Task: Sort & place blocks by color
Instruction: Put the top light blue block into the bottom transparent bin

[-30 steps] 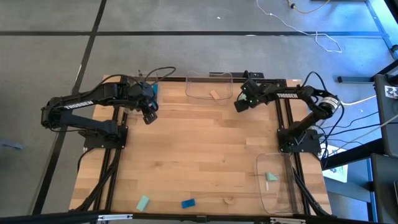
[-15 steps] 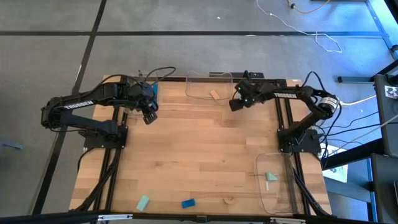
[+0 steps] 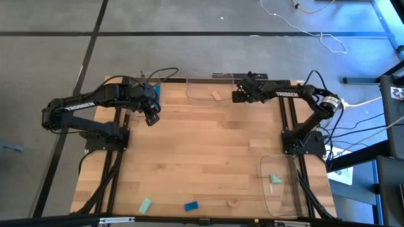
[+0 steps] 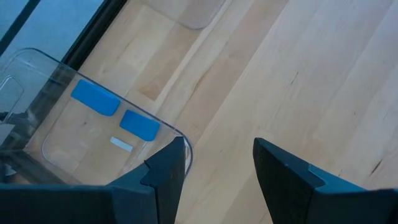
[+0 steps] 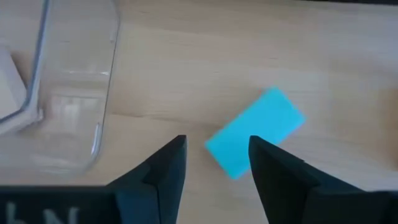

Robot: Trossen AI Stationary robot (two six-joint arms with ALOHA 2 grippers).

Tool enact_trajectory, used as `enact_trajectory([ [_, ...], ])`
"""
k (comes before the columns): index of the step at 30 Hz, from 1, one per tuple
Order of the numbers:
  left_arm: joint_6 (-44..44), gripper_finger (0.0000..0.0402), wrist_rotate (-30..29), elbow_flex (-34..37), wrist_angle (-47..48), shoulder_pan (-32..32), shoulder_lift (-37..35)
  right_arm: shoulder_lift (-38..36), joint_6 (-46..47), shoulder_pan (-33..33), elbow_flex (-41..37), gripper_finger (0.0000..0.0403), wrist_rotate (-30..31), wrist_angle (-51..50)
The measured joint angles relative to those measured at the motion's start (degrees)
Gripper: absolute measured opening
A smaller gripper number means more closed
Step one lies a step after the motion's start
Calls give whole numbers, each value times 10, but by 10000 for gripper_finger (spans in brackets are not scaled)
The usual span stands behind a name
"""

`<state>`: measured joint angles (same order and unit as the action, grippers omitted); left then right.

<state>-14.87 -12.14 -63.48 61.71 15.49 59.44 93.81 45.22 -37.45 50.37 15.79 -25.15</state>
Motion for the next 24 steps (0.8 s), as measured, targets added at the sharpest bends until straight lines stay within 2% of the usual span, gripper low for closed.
enact_trajectory([
  [4, 0, 181, 0, 0, 0, 0, 0, 19, -1, 0, 0, 174, -19, 32],
  [18, 0, 181, 0, 0, 0, 0, 0, 9, -14, 0, -2, 174, -16, 33],
  [24, 0, 181, 0, 0, 0, 0, 0, -32, -25, 0, -4, 174, 38, 10],
])
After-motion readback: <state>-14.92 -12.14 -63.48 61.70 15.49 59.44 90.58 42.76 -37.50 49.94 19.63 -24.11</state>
